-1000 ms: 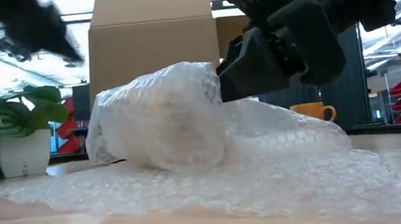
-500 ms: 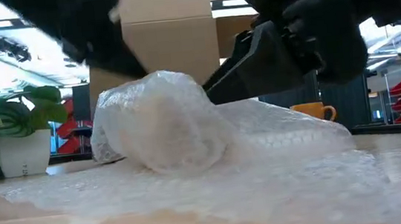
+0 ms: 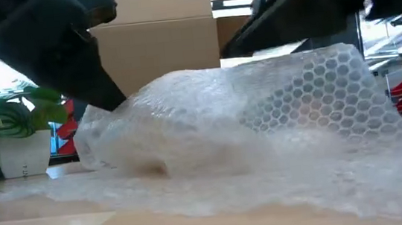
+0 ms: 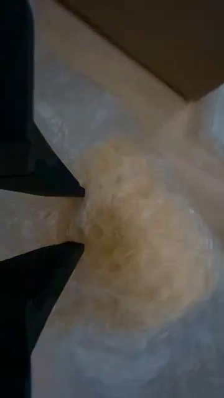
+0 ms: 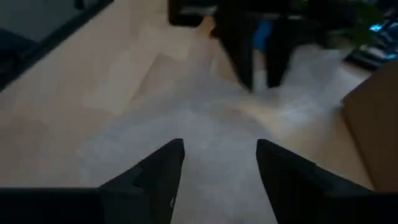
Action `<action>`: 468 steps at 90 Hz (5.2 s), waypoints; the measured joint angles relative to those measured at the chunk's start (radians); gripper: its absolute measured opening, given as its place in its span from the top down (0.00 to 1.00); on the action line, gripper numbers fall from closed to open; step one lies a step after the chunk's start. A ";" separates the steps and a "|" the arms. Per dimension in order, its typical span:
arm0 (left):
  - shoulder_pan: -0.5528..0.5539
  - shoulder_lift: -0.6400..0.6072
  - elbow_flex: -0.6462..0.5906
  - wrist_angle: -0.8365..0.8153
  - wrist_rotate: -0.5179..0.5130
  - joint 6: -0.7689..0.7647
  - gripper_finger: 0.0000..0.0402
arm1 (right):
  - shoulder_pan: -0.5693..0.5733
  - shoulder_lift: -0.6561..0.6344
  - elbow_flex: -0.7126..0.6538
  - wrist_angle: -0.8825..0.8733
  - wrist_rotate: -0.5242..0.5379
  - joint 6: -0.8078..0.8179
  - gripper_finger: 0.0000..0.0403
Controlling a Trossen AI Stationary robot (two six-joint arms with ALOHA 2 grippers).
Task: Wrap mug
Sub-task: Wrap the yellow mug with the bubble wrap
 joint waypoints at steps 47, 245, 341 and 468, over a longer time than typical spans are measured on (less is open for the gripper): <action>-0.090 0.032 0.000 0.031 -0.011 -0.051 0.71 | 0.047 0.114 -0.021 0.007 0.086 0.185 0.60; -0.087 -0.028 0.055 0.182 0.124 0.188 0.71 | -0.208 0.277 0.371 -0.334 -0.145 -0.044 0.73; -0.086 -0.087 0.053 -0.021 0.159 0.159 0.71 | -0.034 0.222 0.370 -0.522 0.181 -0.280 0.48; 0.028 -0.126 -0.077 -0.094 -0.008 0.135 0.71 | -0.132 0.233 0.368 -0.270 0.100 -0.962 0.44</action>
